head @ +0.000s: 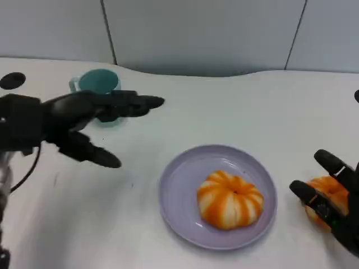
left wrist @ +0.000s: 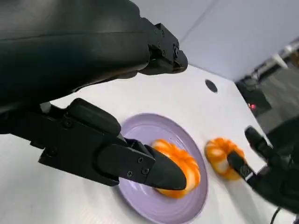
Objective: Grasp the bread from the table and place it into the plate.
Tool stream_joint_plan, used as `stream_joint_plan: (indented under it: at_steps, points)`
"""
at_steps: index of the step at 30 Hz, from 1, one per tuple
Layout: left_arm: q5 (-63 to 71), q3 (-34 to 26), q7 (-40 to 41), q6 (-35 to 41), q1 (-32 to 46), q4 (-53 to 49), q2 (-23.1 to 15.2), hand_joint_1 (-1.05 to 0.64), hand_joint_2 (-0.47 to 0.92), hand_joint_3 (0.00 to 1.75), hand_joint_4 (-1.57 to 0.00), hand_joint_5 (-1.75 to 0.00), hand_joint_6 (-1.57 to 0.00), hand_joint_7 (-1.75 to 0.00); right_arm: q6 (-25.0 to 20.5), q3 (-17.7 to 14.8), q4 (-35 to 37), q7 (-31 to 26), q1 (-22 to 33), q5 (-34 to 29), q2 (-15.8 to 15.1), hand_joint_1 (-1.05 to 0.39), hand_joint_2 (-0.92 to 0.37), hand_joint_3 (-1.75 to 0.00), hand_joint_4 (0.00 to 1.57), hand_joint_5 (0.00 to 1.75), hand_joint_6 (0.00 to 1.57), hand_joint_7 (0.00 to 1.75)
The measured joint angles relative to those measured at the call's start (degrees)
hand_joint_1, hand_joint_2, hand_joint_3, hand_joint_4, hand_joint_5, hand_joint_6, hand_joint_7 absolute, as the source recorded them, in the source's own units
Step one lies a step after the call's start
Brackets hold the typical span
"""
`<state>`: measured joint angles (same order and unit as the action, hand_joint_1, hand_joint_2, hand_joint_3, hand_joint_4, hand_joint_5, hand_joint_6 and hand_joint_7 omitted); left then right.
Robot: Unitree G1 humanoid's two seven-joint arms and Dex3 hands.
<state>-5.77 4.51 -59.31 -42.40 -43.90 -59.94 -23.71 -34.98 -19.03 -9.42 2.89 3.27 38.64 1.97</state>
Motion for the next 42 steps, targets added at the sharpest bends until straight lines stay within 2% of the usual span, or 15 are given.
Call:
stream_joint_plan:
  at_steps: [4,6,8,12,15,16,17,18,20,22,24,25,29,33,42]
  points:
    - [-1.0,-1.8,0.1,4.2,6.7,3.7,-2.0,-0.85,0.92,0.11,-0.11,-0.2,-0.16,-0.01,0.0,0.0,0.0,-0.1,0.0,-0.5,0.0,-0.33,-0.92,-0.33,0.53,0.91,0.65,0.38]
    - [-1.0,-2.4,0.7,5.7,9.7,5.1,-2.2,-0.81,0.92,0.1,-0.31,-0.3,-0.26,-0.05,0.1,0.0,0.1,-0.1,0.0,-0.5,0.0,-0.33,-0.92,-0.32,0.53,0.91,0.65,0.38]
    - [-0.8,-2.9,3.5,7.6,13.1,7.0,-2.5,-0.8,0.92,0.13,-0.41,-0.36,-0.33,-0.06,0.1,0.0,0.1,-0.1,-0.1,-0.5,0.0,-0.33,-0.92,-0.32,0.53,0.91,0.64,0.38]
    - [0.8,-3.1,8.1,9.7,18.6,8.6,-2.7,-0.71,0.92,0.16,-0.38,-1.04,-0.61,-0.07,0.1,-0.1,0.1,-0.1,-0.1,-0.5,0.0,-0.33,-0.92,-0.33,0.53,0.91,0.65,0.39]
    - [0.9,-3.4,10.4,12.3,20.8,9.9,-2.6,-0.69,0.92,0.16,-0.37,-1.19,-0.66,-0.08,0.1,0.0,0.1,-0.1,-0.1,-0.6,0.0,-0.33,-0.92,-0.33,0.53,0.91,0.64,0.39]
    - [1.1,-3.4,11.0,13.2,21.4,10.5,-2.6,-0.59,0.92,0.12,-0.36,-1.5,-0.55,-0.78,0.1,0.0,0.1,-0.1,-0.1,-0.6,0.0,-0.33,-0.92,-0.33,0.53,0.91,0.65,0.39]
    - [1.1,-3.4,11.6,14.5,22.0,11.4,-2.4,-0.55,0.92,0.11,-0.36,-1.62,-0.45,-1.16,0.1,0.0,0.1,-0.1,-0.1,-0.6,0.0,-0.33,-0.92,-0.32,0.52,0.91,0.65,0.39]
    - [1.1,-3.5,12.5,16.6,22.7,12.6,-2.1,-0.51,0.92,0.1,-0.45,-1.69,-0.41,-1.51,0.1,0.0,0.1,-0.1,-0.1,-0.6,0.0,-0.33,-0.92,-0.32,0.52,0.92,0.65,0.39]
    - [1.2,-3.4,15.0,21.1,24.9,15.7,-1.3,-0.48,0.92,0.1,-0.5,-1.73,-0.38,-1.68,0.1,0.0,0.1,0.0,-0.1,-0.6,0.0,-0.33,-0.92,-0.32,0.52,0.92,0.65,0.39]
    - [1.6,-3.2,16.5,24.6,26.9,18.2,-0.8,-0.46,0.91,0.1,-0.56,-1.74,-0.41,-1.73,0.1,0.0,0.1,0.0,0.0,-0.6,0.0,-0.34,-0.92,-0.32,0.52,0.92,0.65,0.4]
    - [2.3,-2.8,17.6,27.1,28.0,20.6,-0.6,-0.4,0.88,0.09,-0.73,-1.75,-0.55,-1.74,0.1,0.0,0.1,0.0,0.0,-0.6,0.0,-0.34,-0.92,-0.32,0.52,0.92,0.65,0.4]
    - [3.2,-2.6,18.6,28.6,28.5,22.2,-0.6,-0.39,0.87,0.09,-0.75,-1.75,-0.57,-1.74,0.1,0.0,0.0,0.0,0.0,-0.6,0.0,-0.34,-0.92,-0.31,0.52,0.92,0.64,0.4]
    - [4.6,-2.0,22.5,35.7,32.4,29.7,0.1,-0.35,0.83,0.06,-0.78,-1.75,-0.62,-1.75,0.0,0.0,-0.2,0.0,0.1,-0.5,-0.1,-0.34,-0.92,-0.31,0.53,0.92,0.66,0.41]
    - [5.3,-1.8,26.8,43.0,36.2,38.3,1.6,-0.4,0.85,0.06,-0.82,-1.75,-0.65,-1.75,-0.1,0.0,-0.4,-0.3,0.1,-0.5,0.0,-0.33,-0.92,-0.3,0.53,0.92,0.64,0.41]
    - [12.4,1.9,33.8,50.2,37.2,45.4,2.5,-0.44,0.92,0.08,-0.76,-1.75,-0.61,-1.75,-0.4,-0.1,-0.6,-0.4,0.2,-0.4,-0.1,-0.34,-0.92,-0.34,0.53,0.91,0.65,0.41]
